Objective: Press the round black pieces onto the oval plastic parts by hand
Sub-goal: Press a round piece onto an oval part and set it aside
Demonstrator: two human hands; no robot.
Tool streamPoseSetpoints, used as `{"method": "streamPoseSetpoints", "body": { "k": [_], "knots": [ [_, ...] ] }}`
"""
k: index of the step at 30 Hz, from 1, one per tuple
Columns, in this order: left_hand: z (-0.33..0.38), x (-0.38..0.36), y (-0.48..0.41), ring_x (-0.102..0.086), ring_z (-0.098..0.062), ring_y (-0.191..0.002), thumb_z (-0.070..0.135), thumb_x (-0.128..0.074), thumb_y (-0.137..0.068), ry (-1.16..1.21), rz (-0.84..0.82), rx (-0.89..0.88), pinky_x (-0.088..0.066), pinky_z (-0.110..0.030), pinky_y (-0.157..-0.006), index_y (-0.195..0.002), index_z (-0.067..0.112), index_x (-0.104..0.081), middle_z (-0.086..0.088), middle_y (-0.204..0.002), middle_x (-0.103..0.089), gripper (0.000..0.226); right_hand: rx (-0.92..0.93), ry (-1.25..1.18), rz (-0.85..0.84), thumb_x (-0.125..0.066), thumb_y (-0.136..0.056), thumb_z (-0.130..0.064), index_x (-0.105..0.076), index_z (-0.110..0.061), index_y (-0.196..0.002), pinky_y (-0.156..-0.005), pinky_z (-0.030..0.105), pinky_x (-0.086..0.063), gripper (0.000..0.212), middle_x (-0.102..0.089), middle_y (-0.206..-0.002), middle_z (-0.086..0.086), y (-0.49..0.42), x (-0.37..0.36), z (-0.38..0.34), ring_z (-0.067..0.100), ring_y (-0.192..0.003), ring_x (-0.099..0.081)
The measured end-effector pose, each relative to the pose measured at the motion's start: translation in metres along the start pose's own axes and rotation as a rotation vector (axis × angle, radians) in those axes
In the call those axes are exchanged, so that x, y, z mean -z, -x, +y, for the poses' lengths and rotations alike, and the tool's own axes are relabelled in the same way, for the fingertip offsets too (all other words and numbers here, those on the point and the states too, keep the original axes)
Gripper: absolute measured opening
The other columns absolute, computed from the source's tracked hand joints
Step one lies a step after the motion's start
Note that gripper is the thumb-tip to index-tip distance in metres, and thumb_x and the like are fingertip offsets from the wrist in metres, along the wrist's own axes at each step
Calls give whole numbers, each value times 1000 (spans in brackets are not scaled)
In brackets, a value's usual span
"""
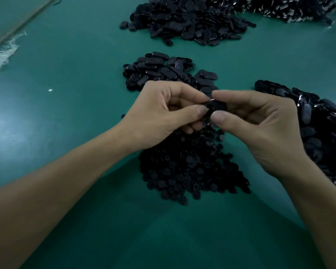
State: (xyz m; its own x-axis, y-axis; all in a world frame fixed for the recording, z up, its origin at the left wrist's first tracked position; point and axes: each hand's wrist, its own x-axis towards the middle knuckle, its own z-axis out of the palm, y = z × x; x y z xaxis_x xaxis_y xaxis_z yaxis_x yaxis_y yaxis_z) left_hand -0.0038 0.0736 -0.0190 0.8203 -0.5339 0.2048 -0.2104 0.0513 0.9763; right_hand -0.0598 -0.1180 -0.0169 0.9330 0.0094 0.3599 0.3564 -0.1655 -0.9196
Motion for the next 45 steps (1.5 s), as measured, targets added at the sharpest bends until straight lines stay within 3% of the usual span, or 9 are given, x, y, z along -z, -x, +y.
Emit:
{"method": "streamPoseSetpoints", "body": {
  "k": [13,17,24,27,31,33,37,42,45],
  "knots": [
    [-1,1,0,-73,-16,-68,-4,-67,-90,1,62,-23,-59,-25,-64,-97,8,-71,-4,-74,-75,14,-134,-82,45,-67,-90,-11,-72,-15,-96,-63,24,-54,9,-76,-82,9,-4,0,3,20,-70,-73],
    [1,0,2,-72,-13,-63,12,-76,-88,-139,39,-52,-57,-24,-60,-96,13,-70,-1,-70,-73,10,-49,18,44,-71,-90,-9,-73,-21,-97,-65,20,-54,14,-76,-83,-2,-3,-3,0,11,-70,-71],
    [2,0,-1,-68,-10,-63,31,-74,-82,-167,1,-37,-55,-25,-62,-119,22,-66,2,-71,-73,39,-14,-78,77,-73,-85,-6,-65,-21,-100,-84,32,-57,22,-73,-106,3,-3,-4,-1,18,-86,-71],
    [-2,-1,-1,-67,-28,-67,26,-74,-85,-160,45,-51,-55,-33,-60,-103,27,-70,-7,-77,-74,18,-21,172,89,-75,-87,-9,-67,-25,-94,-73,23,-57,19,-75,-88,-3,-4,8,0,12,-77,-71],
    [-4,3,-4,-58,-13,-63,19,-73,-91,-150,185,-73,-53,-32,-57,-87,23,-67,6,-68,-67,8,-113,656,-76,-81,-82,-25,-71,-30,-77,-57,6,-43,13,-70,-74,-18,-4,23,5,-1,-62,-63],
    [-4,5,-5,-55,-7,-59,21,-73,-92,-165,253,-90,-53,-28,-53,-83,20,-67,5,-69,-65,10,-178,681,-148,-83,-78,-32,-71,-30,-72,-55,4,-41,13,-69,-70,-20,-4,26,4,-3,-60,-62],
    [-5,6,-6,-57,-12,-57,19,-75,-90,-100,354,-65,-51,-22,-53,-83,13,-66,-24,-78,-67,13,-239,705,-243,-85,-73,-37,-72,-30,-73,-57,4,-42,15,-69,-68,-21,-4,27,3,-4,-59,-62],
    [-5,7,-6,-63,-11,-57,12,-77,-87,14,345,-19,-54,-23,-57,-105,12,-65,-5,-71,-70,22,-268,702,-274,-83,-77,-33,-71,-30,-73,-59,5,-42,13,-69,-70,-22,-5,25,4,-4,-64,-63],
    [-4,5,-6,-64,-11,-61,10,-73,-90,5,312,-38,-55,-23,-57,-103,15,-71,0,-70,-69,14,-292,720,-303,-79,-81,-34,-69,-29,-73,-58,6,-42,14,-67,-69,-23,-5,25,6,-5,-61,-60]
  ]
}}
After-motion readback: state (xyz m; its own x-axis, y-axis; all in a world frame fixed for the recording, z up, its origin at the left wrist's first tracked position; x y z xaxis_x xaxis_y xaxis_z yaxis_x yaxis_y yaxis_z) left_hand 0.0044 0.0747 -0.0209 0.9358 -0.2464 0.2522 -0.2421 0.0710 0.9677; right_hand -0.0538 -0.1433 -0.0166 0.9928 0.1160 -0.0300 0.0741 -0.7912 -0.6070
